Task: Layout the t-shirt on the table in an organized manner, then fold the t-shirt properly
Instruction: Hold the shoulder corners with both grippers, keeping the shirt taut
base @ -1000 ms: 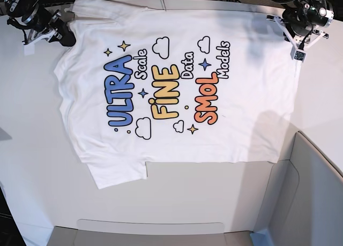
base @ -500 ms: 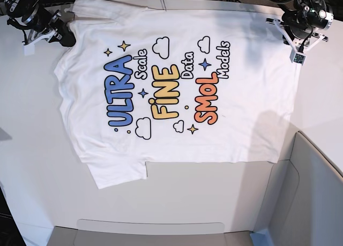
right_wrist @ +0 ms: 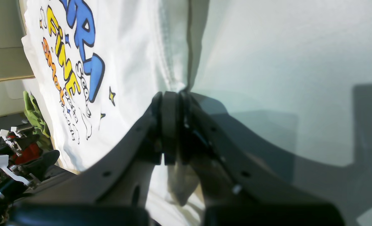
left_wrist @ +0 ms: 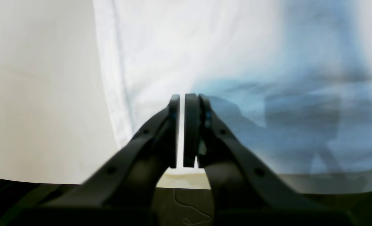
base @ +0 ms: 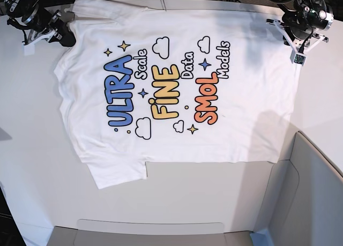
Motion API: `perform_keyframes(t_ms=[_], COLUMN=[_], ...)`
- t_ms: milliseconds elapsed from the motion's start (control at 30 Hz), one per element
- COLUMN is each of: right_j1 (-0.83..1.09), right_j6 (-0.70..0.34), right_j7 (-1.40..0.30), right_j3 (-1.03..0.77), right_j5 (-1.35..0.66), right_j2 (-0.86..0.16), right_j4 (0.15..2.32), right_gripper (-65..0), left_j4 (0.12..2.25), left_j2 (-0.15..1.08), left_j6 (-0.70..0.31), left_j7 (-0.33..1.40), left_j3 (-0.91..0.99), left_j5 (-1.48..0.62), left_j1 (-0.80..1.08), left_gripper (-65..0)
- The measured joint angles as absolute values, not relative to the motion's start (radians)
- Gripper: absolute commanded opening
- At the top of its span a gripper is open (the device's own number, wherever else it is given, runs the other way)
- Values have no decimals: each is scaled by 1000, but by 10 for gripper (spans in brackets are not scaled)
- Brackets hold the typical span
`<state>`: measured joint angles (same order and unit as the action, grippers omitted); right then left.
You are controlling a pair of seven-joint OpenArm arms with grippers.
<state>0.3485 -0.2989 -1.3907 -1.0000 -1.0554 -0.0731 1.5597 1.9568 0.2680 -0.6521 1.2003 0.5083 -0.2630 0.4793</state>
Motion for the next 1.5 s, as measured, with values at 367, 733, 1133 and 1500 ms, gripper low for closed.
perform_keyframes(t_ms=[367, 733, 1133, 1500], right_j1=[348, 348, 346, 337], right_j6=[-299, -299, -299, -300], right_j7=[-1391, -1391, -1383, -1374], right_j3=[-1000, -1000, -1000, -1004], right_j5=[-1055, -1056, -1055, -1040], right_j2=[-73, -73, -57, -27], right_j4=[1560, 1560, 1560, 1566], right_gripper=[-650, -650, -650, -650], left_j4=[1957, 1957, 1957, 1957], left_j2=[268, 268, 268, 266], left_j6=[-653, -652, -652, -652], left_j7=[1201, 1200, 1201, 1201], left_j3=[508, 509, 511, 511], left_j5=[-263, -263, -263, -266], left_j1=[479, 480, 479, 479], left_gripper=[-609, -608, -607, -607])
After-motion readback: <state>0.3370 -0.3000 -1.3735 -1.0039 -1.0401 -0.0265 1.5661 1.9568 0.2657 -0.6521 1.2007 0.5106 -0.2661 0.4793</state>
